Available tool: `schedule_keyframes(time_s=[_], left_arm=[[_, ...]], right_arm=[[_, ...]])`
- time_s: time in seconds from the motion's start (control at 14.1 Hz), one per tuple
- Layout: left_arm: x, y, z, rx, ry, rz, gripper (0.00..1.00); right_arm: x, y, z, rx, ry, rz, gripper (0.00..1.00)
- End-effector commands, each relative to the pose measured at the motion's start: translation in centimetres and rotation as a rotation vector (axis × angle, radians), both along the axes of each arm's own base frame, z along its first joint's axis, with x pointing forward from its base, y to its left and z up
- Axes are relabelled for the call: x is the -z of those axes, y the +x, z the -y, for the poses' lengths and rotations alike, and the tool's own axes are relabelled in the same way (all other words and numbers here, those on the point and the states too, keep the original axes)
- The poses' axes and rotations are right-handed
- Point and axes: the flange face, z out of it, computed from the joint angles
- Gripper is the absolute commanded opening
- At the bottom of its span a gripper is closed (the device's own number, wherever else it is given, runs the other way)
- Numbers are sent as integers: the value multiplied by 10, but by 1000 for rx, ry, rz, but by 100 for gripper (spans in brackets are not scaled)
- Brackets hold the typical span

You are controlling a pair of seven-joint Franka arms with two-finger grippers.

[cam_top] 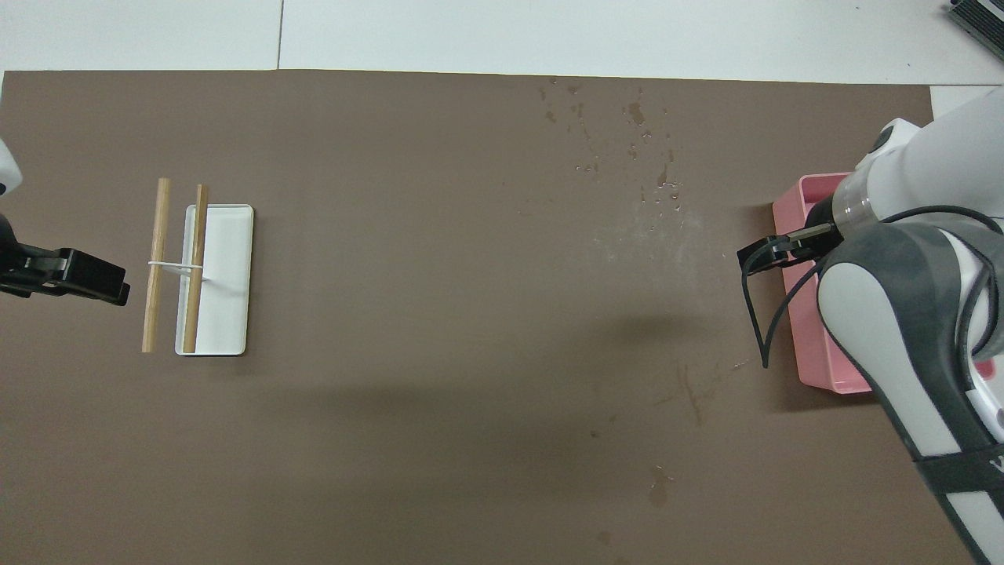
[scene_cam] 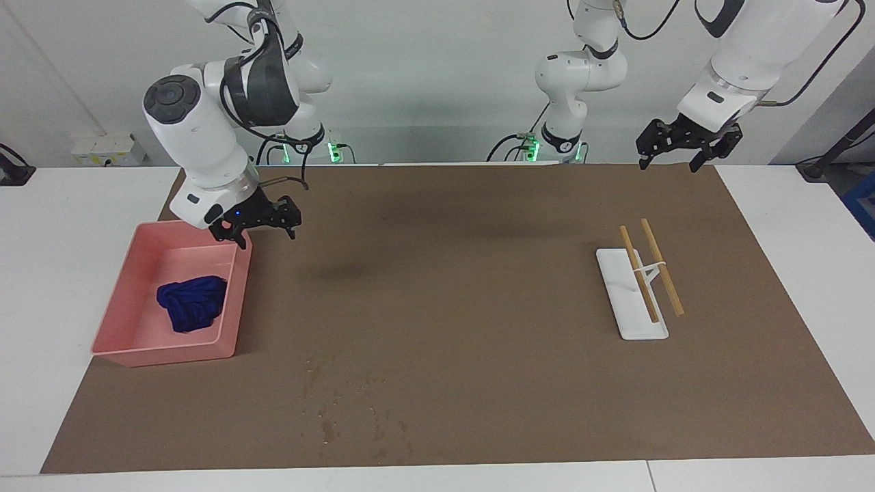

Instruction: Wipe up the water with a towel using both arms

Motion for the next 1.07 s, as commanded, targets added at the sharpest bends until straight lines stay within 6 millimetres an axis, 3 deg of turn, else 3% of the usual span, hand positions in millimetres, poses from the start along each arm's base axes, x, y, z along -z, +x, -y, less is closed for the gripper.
schedule_keyframes(time_s=[0.0, 0.5, 0.85, 1.0], left_arm=[[-2, -8, -2, 3, 18, -5, 100], [-2, -8, -2, 3, 18, -5, 100], [-2, -8, -3, 2, 18, -5, 100], [-1, -7, -2, 3, 18, -8, 100]], right_arm=[[-7, -3, -3, 17, 17, -3, 100], [-9, -4, 4, 39, 36, -16, 100], [-52, -9, 14, 78, 86, 59, 100], [-60, -10, 12, 80, 81, 72, 100]])
